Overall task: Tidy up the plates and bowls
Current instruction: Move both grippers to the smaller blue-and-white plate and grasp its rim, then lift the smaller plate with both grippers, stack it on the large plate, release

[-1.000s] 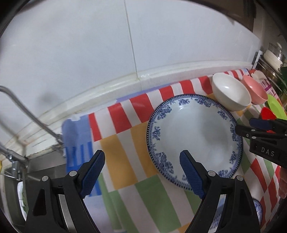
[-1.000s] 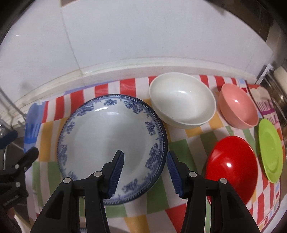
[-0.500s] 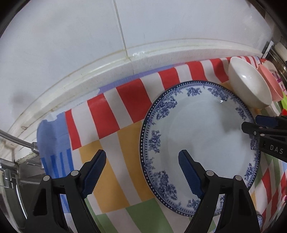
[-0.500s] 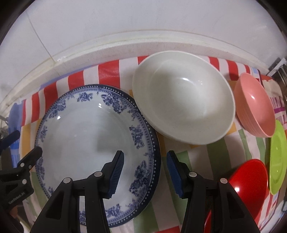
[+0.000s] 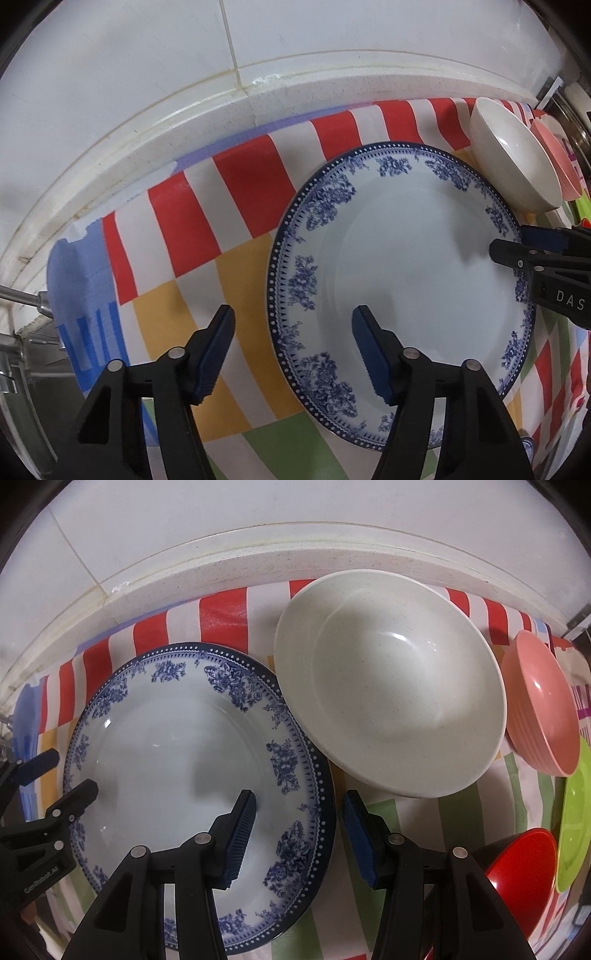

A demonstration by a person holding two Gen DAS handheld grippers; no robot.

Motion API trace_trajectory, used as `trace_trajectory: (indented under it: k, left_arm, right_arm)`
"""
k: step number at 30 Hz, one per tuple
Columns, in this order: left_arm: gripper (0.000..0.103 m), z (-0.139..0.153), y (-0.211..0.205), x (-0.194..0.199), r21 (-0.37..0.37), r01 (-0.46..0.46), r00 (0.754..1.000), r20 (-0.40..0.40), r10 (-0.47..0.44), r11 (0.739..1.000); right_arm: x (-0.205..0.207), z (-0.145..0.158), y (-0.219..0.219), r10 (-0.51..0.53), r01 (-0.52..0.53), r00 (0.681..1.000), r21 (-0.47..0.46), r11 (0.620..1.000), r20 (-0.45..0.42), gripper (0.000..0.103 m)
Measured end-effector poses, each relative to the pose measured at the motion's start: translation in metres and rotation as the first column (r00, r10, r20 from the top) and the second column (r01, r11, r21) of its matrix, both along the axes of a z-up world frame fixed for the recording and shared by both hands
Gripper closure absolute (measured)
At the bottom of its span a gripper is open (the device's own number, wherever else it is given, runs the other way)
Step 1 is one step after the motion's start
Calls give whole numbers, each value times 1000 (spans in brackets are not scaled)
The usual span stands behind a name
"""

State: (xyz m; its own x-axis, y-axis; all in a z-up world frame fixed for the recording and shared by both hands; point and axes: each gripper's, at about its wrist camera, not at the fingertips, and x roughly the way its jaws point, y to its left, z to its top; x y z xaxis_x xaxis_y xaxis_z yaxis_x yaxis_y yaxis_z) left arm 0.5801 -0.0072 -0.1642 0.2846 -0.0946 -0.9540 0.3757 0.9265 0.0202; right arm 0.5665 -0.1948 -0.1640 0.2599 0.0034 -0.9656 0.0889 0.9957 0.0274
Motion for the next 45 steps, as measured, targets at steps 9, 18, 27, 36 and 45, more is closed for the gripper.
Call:
trace_trajectory:
  k: [9,18,27,36,45]
  left_arm:
    - [66,-3,0,7,-32,-25,1000,-16,25,999]
    - [67,15,10,-4,2,-53,998,23,53,999]
    - [67,33,24,-21,2,-88,995,38,87,996]
    - [67,48,15,-34,16,-133,990,52,132,991]
    - [67,79,29,-67,19,-177,981,83,174,984]
  right_arm:
    - [-1,0,2,0,0,1000,13,1000,-9,63]
    - [-6,-2,-2,-43,44,999,55,998,-11,66]
    - [-16,15,11,-19,20,1000,59,998,-5,66]
    - [-26,40,28,35,-35,999,33,999,-2,67]
    - [-33,65,38,84,-84,996,25,996,9,67]
